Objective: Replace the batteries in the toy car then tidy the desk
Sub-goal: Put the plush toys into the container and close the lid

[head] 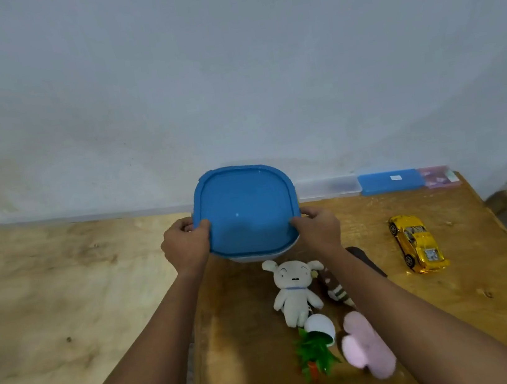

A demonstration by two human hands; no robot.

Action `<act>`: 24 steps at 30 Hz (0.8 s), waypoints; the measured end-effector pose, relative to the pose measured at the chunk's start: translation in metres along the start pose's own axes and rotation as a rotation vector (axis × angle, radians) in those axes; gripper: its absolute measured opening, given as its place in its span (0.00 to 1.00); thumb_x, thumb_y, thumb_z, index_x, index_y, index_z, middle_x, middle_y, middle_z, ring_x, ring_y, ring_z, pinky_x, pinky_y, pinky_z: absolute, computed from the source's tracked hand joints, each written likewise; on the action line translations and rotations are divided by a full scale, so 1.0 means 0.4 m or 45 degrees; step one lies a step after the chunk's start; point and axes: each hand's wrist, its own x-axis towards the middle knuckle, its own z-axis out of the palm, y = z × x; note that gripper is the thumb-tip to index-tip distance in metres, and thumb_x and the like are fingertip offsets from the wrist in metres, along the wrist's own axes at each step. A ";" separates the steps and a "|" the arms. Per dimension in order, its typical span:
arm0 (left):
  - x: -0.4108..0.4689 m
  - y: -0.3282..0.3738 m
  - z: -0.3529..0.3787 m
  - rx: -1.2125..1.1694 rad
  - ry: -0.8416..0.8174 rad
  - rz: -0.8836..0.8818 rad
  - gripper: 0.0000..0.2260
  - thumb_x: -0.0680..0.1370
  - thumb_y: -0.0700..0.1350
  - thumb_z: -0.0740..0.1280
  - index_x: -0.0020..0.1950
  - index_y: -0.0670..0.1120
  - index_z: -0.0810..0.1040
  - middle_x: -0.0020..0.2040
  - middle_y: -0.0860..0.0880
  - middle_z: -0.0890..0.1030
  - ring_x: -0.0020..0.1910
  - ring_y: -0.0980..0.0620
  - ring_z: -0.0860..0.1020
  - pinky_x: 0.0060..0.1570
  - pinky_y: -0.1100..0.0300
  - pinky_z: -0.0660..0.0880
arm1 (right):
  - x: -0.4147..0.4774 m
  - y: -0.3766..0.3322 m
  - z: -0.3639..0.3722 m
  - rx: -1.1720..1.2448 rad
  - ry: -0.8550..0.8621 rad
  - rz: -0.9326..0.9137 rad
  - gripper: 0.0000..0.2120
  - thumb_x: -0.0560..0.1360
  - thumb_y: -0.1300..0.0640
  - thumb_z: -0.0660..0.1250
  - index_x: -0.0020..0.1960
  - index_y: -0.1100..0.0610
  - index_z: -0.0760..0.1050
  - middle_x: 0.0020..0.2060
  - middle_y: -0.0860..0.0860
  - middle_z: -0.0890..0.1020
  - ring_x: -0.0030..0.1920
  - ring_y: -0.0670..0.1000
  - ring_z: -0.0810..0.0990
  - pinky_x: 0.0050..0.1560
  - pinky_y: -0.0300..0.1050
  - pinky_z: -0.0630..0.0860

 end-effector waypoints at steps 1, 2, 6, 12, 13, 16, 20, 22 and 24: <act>-0.021 -0.006 -0.014 0.004 0.036 0.016 0.09 0.74 0.44 0.71 0.52 0.43 0.83 0.44 0.49 0.83 0.42 0.50 0.79 0.44 0.56 0.78 | -0.029 0.005 0.001 0.035 0.011 -0.008 0.18 0.75 0.59 0.70 0.65 0.55 0.79 0.44 0.46 0.82 0.41 0.41 0.79 0.39 0.34 0.76; -0.041 -0.017 -0.029 0.015 0.068 0.033 0.11 0.76 0.44 0.70 0.56 0.43 0.83 0.48 0.49 0.83 0.45 0.51 0.79 0.46 0.57 0.76 | -0.059 0.013 0.003 0.051 0.023 -0.017 0.20 0.75 0.58 0.71 0.67 0.55 0.77 0.46 0.47 0.82 0.43 0.43 0.79 0.41 0.35 0.77; -0.134 -0.104 -0.100 0.086 0.147 0.053 0.15 0.77 0.45 0.68 0.62 0.42 0.82 0.55 0.45 0.82 0.51 0.46 0.79 0.50 0.54 0.75 | -0.192 0.060 0.011 0.008 -0.014 -0.177 0.20 0.74 0.56 0.73 0.66 0.56 0.78 0.46 0.51 0.84 0.45 0.49 0.81 0.45 0.44 0.80; -0.300 -0.229 -0.219 0.195 0.179 0.017 0.19 0.74 0.47 0.65 0.63 0.41 0.81 0.55 0.41 0.82 0.52 0.40 0.79 0.51 0.50 0.75 | -0.354 0.139 0.000 -0.151 -0.206 -0.211 0.11 0.75 0.54 0.72 0.56 0.55 0.82 0.33 0.46 0.79 0.37 0.48 0.78 0.36 0.43 0.76; -0.328 -0.247 -0.239 0.211 0.184 -0.008 0.20 0.74 0.46 0.65 0.63 0.41 0.81 0.56 0.41 0.81 0.53 0.40 0.79 0.52 0.50 0.75 | -0.383 0.148 -0.001 -0.184 -0.233 -0.219 0.11 0.75 0.54 0.72 0.57 0.54 0.81 0.34 0.46 0.78 0.38 0.48 0.77 0.32 0.40 0.72; -0.401 -0.296 -0.297 0.218 0.183 -0.070 0.19 0.77 0.42 0.66 0.68 0.41 0.79 0.60 0.40 0.80 0.58 0.39 0.79 0.56 0.49 0.75 | -0.454 0.181 0.006 -0.264 -0.291 -0.326 0.16 0.74 0.57 0.71 0.61 0.56 0.79 0.36 0.45 0.78 0.42 0.49 0.77 0.32 0.34 0.67; -0.458 -0.348 -0.349 0.262 0.141 -0.079 0.21 0.78 0.42 0.68 0.71 0.40 0.76 0.64 0.41 0.81 0.61 0.40 0.79 0.61 0.47 0.75 | -0.512 0.227 0.040 -0.444 -0.405 -0.297 0.24 0.75 0.54 0.71 0.70 0.55 0.74 0.64 0.53 0.79 0.63 0.55 0.77 0.59 0.46 0.75; -0.472 -0.367 -0.362 0.310 0.064 -0.056 0.24 0.77 0.44 0.71 0.72 0.41 0.75 0.63 0.42 0.81 0.59 0.40 0.80 0.59 0.47 0.77 | -0.537 0.247 0.055 -0.519 -0.443 -0.260 0.24 0.76 0.53 0.70 0.70 0.56 0.74 0.66 0.55 0.78 0.66 0.55 0.75 0.62 0.48 0.74; -0.475 -0.378 -0.361 0.341 -0.026 -0.039 0.25 0.76 0.46 0.74 0.71 0.41 0.76 0.61 0.42 0.82 0.57 0.40 0.81 0.56 0.48 0.78 | -0.550 0.257 0.069 -0.598 -0.479 -0.230 0.23 0.76 0.54 0.70 0.69 0.58 0.75 0.64 0.55 0.79 0.63 0.56 0.76 0.59 0.48 0.75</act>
